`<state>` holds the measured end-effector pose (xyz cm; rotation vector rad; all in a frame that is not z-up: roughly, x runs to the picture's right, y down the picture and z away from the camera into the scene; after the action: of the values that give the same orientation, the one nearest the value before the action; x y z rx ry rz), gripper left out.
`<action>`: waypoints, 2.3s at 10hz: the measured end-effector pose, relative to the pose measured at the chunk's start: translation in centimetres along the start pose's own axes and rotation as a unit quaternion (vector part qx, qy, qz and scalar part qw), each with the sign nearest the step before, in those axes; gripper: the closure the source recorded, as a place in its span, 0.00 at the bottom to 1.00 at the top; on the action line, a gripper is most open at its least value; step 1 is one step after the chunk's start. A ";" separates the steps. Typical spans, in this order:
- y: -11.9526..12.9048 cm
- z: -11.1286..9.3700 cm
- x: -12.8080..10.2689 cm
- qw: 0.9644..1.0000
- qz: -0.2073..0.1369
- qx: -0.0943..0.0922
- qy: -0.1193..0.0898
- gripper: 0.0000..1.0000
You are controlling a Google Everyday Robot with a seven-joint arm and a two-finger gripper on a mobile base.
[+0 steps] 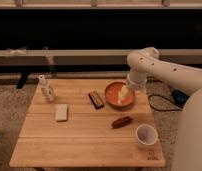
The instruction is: Place the pepper on the white sponge
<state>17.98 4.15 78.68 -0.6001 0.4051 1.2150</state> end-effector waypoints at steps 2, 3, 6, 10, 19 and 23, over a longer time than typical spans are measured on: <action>0.0 0.0 0.0 1.000 0.000 0.000 0.000 0.20; 0.0 0.0 0.0 1.000 0.000 0.000 0.000 0.20; 0.0 0.0 0.0 1.000 0.000 0.000 0.000 0.20; 0.0 0.0 0.0 1.000 0.000 0.000 0.000 0.20; 4.0 6.4 4.5 0.984 -0.176 0.016 0.014 0.20; 5.4 7.7 7.3 0.941 -0.336 -0.038 0.029 0.20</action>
<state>14.86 15.61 79.21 -0.7631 0.1731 0.5587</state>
